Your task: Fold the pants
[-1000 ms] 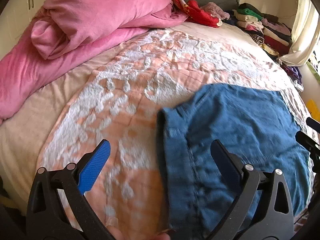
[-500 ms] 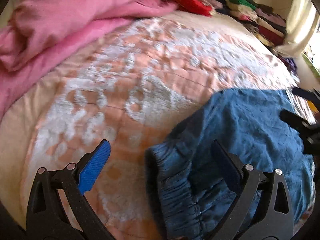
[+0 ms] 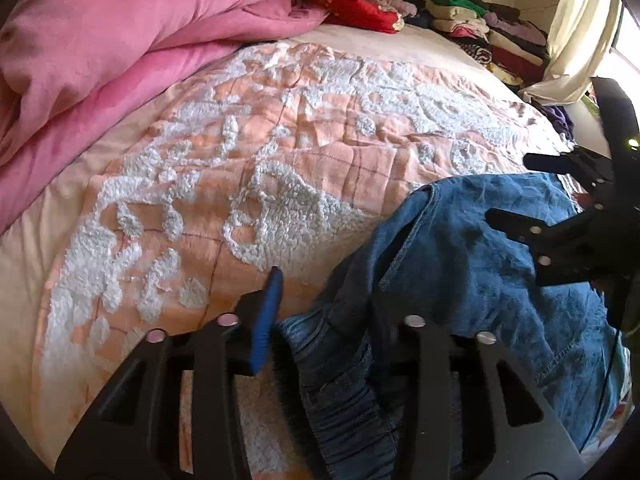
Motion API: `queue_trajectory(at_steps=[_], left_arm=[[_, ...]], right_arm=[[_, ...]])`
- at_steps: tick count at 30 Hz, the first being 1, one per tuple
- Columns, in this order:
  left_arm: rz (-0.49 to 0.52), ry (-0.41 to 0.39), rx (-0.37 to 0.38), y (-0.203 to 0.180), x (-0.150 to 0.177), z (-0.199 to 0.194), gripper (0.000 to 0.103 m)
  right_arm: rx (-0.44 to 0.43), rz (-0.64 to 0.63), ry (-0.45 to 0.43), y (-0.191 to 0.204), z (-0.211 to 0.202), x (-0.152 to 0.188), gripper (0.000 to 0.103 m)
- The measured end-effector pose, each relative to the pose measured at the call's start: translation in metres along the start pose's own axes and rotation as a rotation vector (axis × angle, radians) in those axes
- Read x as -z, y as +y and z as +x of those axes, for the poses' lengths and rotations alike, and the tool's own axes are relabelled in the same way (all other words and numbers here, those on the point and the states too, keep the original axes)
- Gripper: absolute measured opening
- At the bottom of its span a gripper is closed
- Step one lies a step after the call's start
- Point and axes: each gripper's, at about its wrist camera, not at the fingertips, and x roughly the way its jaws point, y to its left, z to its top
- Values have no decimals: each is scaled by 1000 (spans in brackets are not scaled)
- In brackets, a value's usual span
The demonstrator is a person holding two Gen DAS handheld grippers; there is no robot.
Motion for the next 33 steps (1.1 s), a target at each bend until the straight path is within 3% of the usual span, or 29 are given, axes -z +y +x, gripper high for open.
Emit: queue_trajectory(at_steps=[6, 12, 15, 17, 19, 26, 33], left_arm=[[-13, -63, 51, 0, 0, -25, 26], [5, -111, 87, -5, 3, -48, 26], [24, -116, 89, -9, 5, -51, 26], [30, -114, 86, -10, 6, -50, 26], [41, -113, 75, -11, 8, -49, 26], [68, -137, 33, -13, 16, -61, 26], [131, -183, 19, -33, 33, -88, 26]], right_arm=[[2, -24, 7, -3, 5, -6, 99], [0, -155, -57, 12, -5, -10, 96], [-33, -216, -47, 22, -4, -9, 67], [-78, -236, -22, 29, -2, -7, 41], [-93, -246, -19, 36, -4, -3, 30], [-112, -101, -125, 29, -53, 21, 14], [-154, 8, -209, 24, -117, 60, 11]])
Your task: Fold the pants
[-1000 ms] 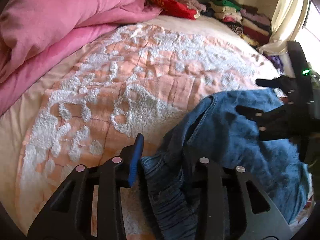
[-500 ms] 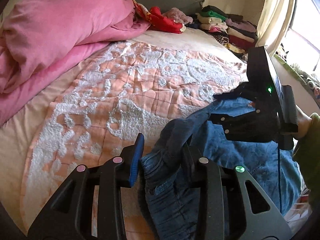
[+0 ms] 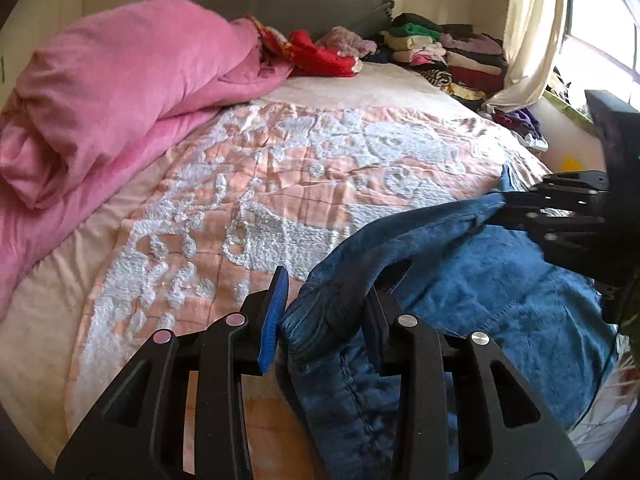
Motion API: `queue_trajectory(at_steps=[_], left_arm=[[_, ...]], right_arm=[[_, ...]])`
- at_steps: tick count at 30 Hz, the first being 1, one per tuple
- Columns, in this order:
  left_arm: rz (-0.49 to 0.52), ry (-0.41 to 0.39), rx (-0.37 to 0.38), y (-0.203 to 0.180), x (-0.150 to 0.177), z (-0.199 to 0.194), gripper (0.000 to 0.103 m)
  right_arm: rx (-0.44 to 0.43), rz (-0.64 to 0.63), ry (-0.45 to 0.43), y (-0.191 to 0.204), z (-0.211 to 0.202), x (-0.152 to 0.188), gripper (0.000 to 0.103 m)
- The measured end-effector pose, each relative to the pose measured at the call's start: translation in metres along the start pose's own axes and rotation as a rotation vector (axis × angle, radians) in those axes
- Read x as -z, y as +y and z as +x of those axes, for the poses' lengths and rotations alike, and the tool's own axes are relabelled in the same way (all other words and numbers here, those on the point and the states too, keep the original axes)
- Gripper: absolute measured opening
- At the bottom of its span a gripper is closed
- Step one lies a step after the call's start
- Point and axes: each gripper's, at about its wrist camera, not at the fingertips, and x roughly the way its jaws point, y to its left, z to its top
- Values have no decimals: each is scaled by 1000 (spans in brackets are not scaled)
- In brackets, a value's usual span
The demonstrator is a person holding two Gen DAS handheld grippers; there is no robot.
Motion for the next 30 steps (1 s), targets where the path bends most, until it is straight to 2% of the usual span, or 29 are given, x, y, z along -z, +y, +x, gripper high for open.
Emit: queue_trajectory(at_steps=[5, 8, 13, 20, 25, 28, 29, 30], left_arm=[[50, -42, 0, -17, 10, -29, 26], [63, -47, 10, -22, 22, -44, 26], [73, -36, 42, -31, 46, -61, 27], [112, 47, 37, -37, 84, -61, 28], [116, 107, 17, -36, 107, -61, 30], [107, 128, -4, -32, 116, -64, 35], [107, 129, -7, -31, 117, -66, 42], [107, 133, -22, -29, 120, -69, 55]], right_arm=[[-41, 43, -51, 20, -51, 30, 9], [-67, 22, -71, 40, -77, 52, 8], [-110, 4, -49, 73, -105, 88, 8], [-161, -12, 32, 113, -104, 128, 8], [-175, -26, 95, 131, -86, 146, 8], [-171, -50, 120, 141, -76, 149, 8], [-172, -61, 124, 144, -74, 149, 8], [-172, -63, 131, 145, -72, 150, 8]])
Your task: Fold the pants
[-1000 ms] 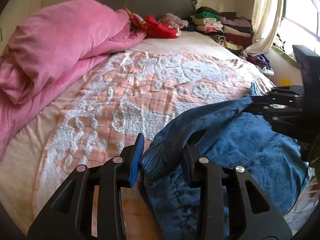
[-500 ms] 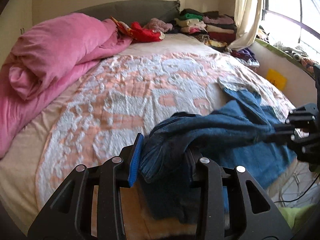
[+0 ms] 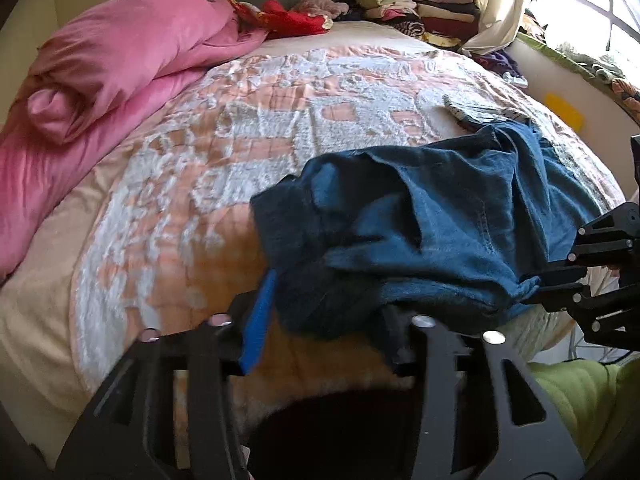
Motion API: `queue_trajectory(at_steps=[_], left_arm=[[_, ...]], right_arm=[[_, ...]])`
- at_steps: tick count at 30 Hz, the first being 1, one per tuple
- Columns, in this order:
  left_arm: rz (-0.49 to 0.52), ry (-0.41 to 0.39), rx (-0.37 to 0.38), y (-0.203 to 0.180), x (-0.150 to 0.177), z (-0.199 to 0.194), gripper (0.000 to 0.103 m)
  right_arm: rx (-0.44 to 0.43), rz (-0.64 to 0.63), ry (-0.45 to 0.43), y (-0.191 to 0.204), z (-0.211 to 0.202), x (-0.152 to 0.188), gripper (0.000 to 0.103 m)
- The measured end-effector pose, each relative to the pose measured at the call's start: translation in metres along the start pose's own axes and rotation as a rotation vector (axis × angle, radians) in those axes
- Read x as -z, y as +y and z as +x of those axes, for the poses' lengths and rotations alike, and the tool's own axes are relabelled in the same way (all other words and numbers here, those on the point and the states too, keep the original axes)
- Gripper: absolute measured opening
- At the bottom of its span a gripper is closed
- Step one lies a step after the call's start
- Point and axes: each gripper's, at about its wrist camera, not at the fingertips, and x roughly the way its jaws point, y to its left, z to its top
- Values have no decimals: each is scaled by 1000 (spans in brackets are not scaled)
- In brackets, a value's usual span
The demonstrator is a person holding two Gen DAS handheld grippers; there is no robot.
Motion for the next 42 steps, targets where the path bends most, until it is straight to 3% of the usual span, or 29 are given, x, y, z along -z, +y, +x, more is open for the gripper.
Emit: queue_trajectory(at_steps=[2, 5, 7, 9, 11, 14, 17, 23, 26, 29, 31, 34, 38, 42], left_arm=[[-13, 12, -39, 5, 5, -4, 61], [-56, 19, -41, 14, 16, -16, 61], [-73, -6, -35, 14, 15, -30, 56], [-72, -53, -1, 6, 5, -44, 43], [-63, -66, 38, -4, -6, -45, 43], [-1, -19, 60, -25, -16, -21, 43], [-4, 84, 42, -28, -11, 18, 39], [-4, 77, 36, -27, -2, 23, 39], [-10, 71, 38, -25, 0, 21, 39], [-16, 58, 39, -26, 1, 19, 39], [-12, 51, 41, -28, 1, 18, 39], [-9, 42, 25, -30, 2, 16, 39], [-25, 8, 29, -31, 0, -1, 39], [-38, -41, 43, -34, -8, -23, 50]], right_arm=[[5, 12, 14, -1, 5, 0, 8], [4, 30, 10, -1, 6, 1, 8], [-10, 31, 6, 1, 6, 2, 8], [-23, 33, 4, 1, 7, 3, 8], [-39, 49, 8, 1, 8, 5, 10], [-53, 60, 10, 0, 6, 7, 14], [-100, 91, -3, -5, -9, 6, 20], [-74, 171, -108, -24, -28, -8, 36], [-83, 232, -66, -30, -6, -12, 36], [-43, 245, 42, -27, 21, -7, 40], [-35, 261, 55, -26, 23, 0, 41], [-44, 270, 37, -27, 12, -1, 45], [-12, 298, -62, -40, -24, -3, 55], [57, 353, -122, -64, -56, 10, 60]])
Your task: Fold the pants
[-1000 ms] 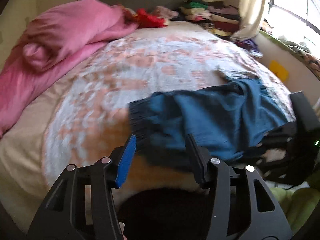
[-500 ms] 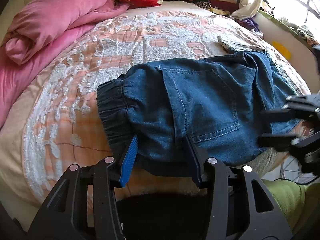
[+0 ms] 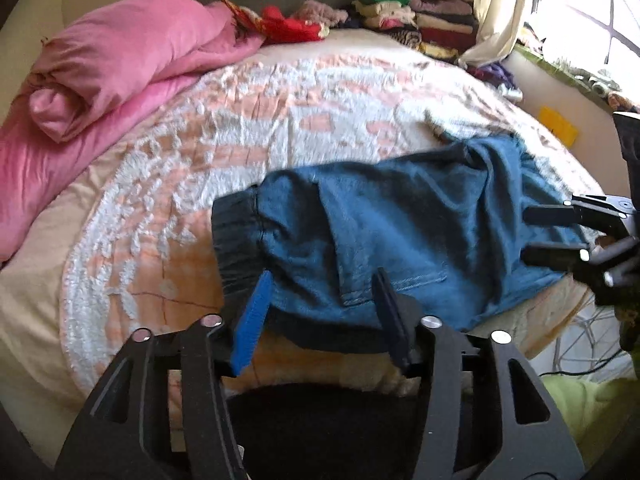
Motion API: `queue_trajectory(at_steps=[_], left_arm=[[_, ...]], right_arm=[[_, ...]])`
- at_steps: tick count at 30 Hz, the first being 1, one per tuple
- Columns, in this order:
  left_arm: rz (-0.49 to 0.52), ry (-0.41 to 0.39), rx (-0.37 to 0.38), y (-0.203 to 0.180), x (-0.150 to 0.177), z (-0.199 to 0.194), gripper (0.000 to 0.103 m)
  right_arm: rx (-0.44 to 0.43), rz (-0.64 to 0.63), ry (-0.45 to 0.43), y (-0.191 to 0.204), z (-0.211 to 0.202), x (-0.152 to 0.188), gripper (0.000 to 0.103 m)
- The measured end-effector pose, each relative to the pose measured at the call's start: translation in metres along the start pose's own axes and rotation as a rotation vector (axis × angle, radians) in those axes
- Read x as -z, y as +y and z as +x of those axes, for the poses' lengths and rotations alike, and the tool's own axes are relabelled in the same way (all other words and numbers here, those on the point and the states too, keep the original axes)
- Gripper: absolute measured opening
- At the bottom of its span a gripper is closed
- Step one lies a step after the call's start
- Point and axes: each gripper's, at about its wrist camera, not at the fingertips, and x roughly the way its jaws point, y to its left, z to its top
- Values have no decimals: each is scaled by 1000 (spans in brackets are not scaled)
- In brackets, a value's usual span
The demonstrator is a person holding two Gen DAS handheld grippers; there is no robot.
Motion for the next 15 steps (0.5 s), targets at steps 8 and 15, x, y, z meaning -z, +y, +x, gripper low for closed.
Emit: queue_trajectory(at_steps=[8, 15], left_arm=[[13, -20, 71, -28, -16, -8, 62], [50, 7, 145, -63, -23, 1, 65]], right_arm=[[130, 110, -106, -58, -50, -2, 69], [193, 120, -136, -74, -59, -19, 70]])
